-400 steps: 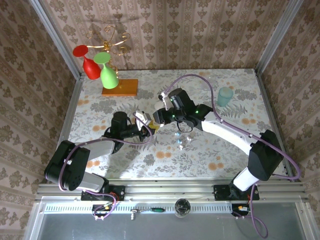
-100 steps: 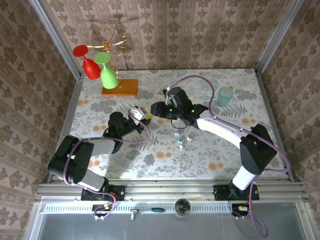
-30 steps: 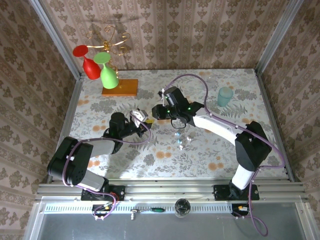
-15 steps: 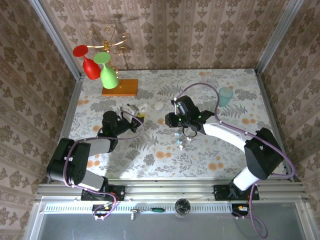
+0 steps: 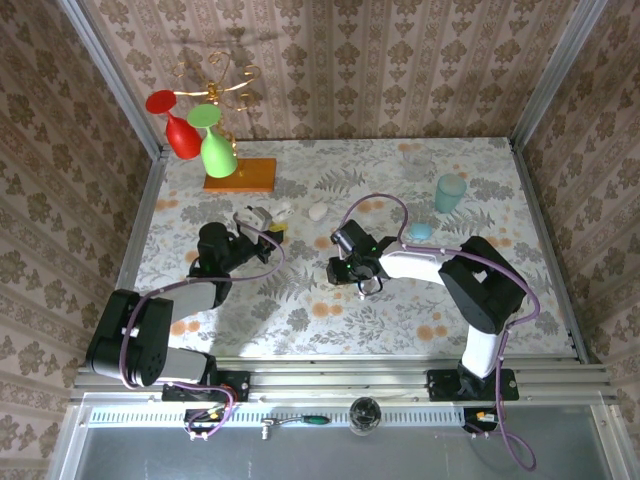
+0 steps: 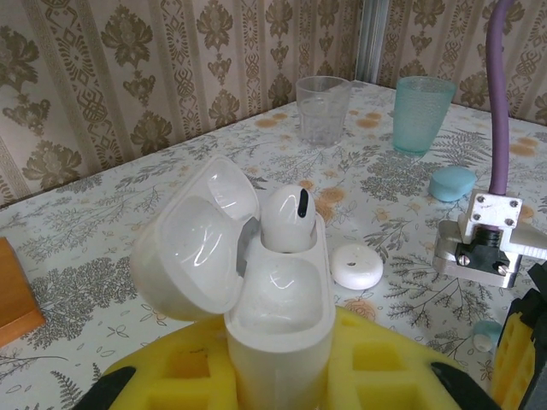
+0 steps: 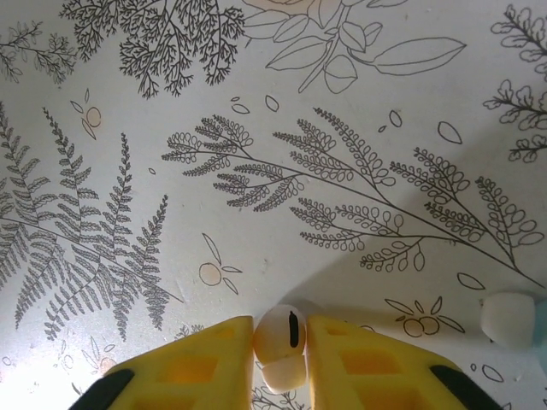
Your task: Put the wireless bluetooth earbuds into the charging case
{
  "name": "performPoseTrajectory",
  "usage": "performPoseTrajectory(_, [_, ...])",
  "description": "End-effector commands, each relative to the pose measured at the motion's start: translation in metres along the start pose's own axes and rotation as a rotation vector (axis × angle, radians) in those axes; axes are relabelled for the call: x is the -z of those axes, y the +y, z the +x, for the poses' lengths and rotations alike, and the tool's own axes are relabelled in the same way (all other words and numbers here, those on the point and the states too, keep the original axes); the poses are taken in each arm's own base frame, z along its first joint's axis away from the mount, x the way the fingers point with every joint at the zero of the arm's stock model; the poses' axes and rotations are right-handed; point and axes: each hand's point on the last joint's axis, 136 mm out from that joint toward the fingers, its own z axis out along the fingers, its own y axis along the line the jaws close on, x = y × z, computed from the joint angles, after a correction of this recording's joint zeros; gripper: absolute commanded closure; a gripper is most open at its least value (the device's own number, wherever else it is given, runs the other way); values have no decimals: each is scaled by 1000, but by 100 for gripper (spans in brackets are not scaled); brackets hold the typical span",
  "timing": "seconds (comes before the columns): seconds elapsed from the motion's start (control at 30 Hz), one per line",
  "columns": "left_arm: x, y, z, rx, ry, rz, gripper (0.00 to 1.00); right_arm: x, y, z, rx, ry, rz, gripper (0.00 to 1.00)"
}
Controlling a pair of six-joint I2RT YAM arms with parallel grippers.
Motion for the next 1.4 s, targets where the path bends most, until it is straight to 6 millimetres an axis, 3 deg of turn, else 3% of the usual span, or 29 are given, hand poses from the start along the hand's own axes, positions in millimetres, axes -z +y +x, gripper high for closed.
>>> performPoseTrajectory(0.0, [4, 1, -5, 0, -18, -2, 100, 3, 3, 2, 4, 8, -8, 68])
performPoseTrajectory(0.13, [3, 0, -4, 2, -18, 5, 100, 9, 1, -4, -37, 1, -14, 57])
performPoseTrajectory(0.23, [3, -1, -4, 4, -19, 11, 100, 7, -1, -6, -77, 7, -41, 57])
performPoseTrajectory(0.53, [2, -3, -2, 5, -16, 21, 100, -1, 4, -7, -120, 44, -101, 68])
performPoseTrajectory(0.9, [-1, -7, -1, 16, -18, 49, 100, -11, -1, 4, -107, 88, -90, 69])
performPoseTrajectory(1.07, [-1, -10, -2, 12, -19, 56, 100, -14, -2, 5, -104, 94, -85, 75])
performPoseTrajectory(1.23, [-3, -11, 1, 9, -6, 63, 100, -7, -1, 1, -86, 76, -82, 79])
performPoseTrajectory(1.37, [-5, -17, 4, 1, 9, 85, 100, 11, 0, -13, -45, -1, -64, 79])
